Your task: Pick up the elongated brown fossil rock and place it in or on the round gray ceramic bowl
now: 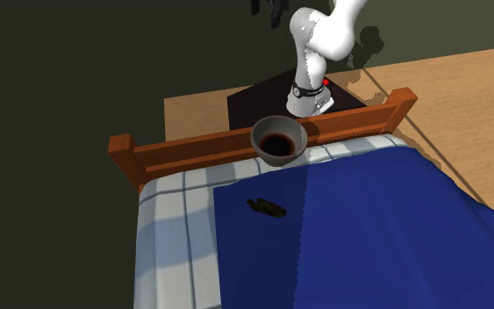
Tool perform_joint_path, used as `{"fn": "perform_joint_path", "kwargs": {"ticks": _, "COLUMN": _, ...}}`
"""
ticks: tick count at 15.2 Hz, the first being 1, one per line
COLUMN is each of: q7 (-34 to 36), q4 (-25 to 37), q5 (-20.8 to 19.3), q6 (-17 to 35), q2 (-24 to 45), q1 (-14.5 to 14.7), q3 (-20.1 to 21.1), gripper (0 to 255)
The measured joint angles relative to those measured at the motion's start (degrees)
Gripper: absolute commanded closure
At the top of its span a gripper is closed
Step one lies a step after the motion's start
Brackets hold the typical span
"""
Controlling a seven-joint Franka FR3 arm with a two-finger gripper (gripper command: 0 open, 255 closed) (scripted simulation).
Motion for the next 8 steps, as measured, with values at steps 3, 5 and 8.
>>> {"fn": "perform_joint_path", "kwargs": {"ticks": 3, "q7": 2.3, "q4": -1.8, "q5": 1.4, "q6": 1.6, "q2": -0.5, "q1": -0.1, "q3": 1.4, "gripper": 0}}
{"fn": "perform_joint_path", "kwargs": {"ticks": 5, "q7": 5.9, "q4": -4.8, "q5": 3.7, "q6": 4.7, "q2": -0.9, "q1": -0.1, "q3": 3.7, "gripper": 0}}
{"fn": "perform_joint_path", "kwargs": {"ticks": 8, "q7": 11.2, "q4": -8.5, "q5": 7.1, "q6": 8.9, "q2": -1.5, "q1": -0.2, "q3": 7.0, "gripper": 0}}
